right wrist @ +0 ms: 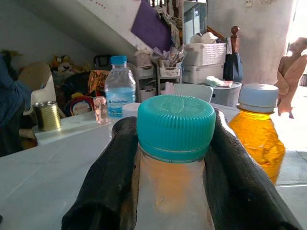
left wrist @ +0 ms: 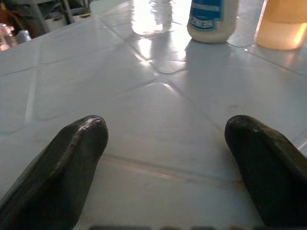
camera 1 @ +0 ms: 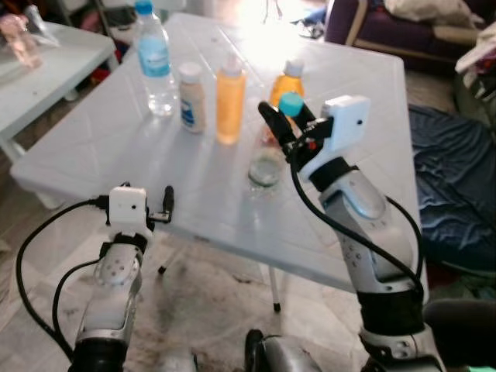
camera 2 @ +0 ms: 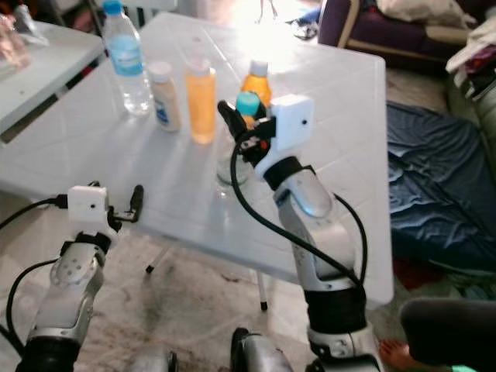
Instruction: Restocking fridge
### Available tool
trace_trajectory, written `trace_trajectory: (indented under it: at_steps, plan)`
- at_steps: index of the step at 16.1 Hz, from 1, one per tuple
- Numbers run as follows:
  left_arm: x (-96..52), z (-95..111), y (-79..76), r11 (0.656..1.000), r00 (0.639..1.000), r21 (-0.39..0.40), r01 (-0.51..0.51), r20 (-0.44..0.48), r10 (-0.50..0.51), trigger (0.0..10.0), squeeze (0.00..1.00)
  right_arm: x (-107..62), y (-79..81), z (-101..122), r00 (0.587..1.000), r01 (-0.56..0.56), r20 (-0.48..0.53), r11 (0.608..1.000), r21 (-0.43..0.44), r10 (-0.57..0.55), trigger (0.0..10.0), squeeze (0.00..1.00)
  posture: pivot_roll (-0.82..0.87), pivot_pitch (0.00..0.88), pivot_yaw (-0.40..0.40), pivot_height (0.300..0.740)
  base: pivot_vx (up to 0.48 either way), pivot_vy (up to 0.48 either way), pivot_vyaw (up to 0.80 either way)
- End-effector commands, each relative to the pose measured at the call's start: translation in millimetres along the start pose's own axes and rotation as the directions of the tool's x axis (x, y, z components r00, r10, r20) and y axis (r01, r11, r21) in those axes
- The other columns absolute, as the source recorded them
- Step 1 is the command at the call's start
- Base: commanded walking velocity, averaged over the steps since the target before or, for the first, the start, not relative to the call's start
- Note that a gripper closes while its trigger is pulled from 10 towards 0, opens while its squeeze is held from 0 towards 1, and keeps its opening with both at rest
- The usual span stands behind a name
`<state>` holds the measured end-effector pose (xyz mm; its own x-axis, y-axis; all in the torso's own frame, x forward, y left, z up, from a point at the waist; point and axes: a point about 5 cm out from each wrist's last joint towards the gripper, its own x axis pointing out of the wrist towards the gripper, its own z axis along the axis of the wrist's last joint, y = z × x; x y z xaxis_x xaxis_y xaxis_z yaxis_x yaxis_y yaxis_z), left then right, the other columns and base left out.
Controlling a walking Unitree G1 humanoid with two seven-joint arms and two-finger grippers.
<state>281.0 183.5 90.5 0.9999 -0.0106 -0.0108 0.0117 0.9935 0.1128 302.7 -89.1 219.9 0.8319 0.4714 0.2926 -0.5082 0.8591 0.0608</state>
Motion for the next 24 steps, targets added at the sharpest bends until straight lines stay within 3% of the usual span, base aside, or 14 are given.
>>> trace_trajectory:
  at_steps: [1,4,6,8,10,12,18,24]
  plan:
    - [-1.5,-3,3.2,1.000,1.000,0.011,-0.013,-0.012,0.013,10.0,0.00,-2.2,5.6,-2,1.000,-0.027,-0.001,0.999,0.017,0.027,10.0,0.00,0.10,0.104,-0.050,0.740,0.000,0.420,0.00]
    - [-2.8,-3,2.2,1.000,1.000,0.006,0.008,-0.012,-0.008,10.0,0.00,-14.0,4.9,-14,1.000,-0.025,-0.013,0.999,0.048,0.026,10.0,0.00,0.10,0.103,-0.050,0.740,0.000,0.480,0.00]
    - [-1.6,-2,3.7,1.000,1.000,0.015,0.003,-0.005,-0.003,10.0,0.00,-21.8,0.3,-28,0.999,0.000,-0.047,1.000,0.017,0.001,10.0,0.00,0.10,0.096,-0.047,0.740,0.000,0.480,0.00]
    - [1.5,2,12.4,0.999,0.999,0.027,-0.030,0.012,0.030,10.0,0.00,-33.8,-12.9,-46,0.990,0.098,-0.099,0.994,-0.039,-0.102,10.0,0.00,0.09,0.102,-0.045,0.740,0.000,0.480,0.00]
    - [-10.6,-8,28.0,0.997,0.998,0.053,-0.055,-0.024,0.056,10.0,0.00,-44.1,-18.9,-54,0.979,0.166,-0.121,0.986,-0.004,-0.165,10.0,0.00,0.09,0.110,-0.036,0.740,0.000,0.480,0.00]
    - [-28.5,-23,38.9,0.994,0.994,0.086,-0.066,-0.076,0.072,10.0,0.00,-54.0,-19.8,-60,0.979,0.163,-0.120,0.987,-0.009,-0.163,10.0,0.00,0.10,0.106,-0.036,0.740,0.000,0.480,0.24]
    - [-43.1,-36,18.7,0.997,0.994,0.060,-0.052,-0.097,0.058,10.0,0.00,-71.9,-29.8,-71,0.969,0.199,-0.146,0.980,-0.022,-0.200,10.0,0.00,0.11,0.067,-0.067,0.740,0.000,0.320,0.80]
    - [-29.8,-27,24.6,0.995,0.995,0.067,-0.072,-0.060,0.076,10.0,0.00,-70.3,-30.7,-77,0.971,0.178,-0.154,0.983,-0.045,-0.183,10.0,0.00,0.11,0.064,-0.066,0.740,0.000,0.000,0.80]
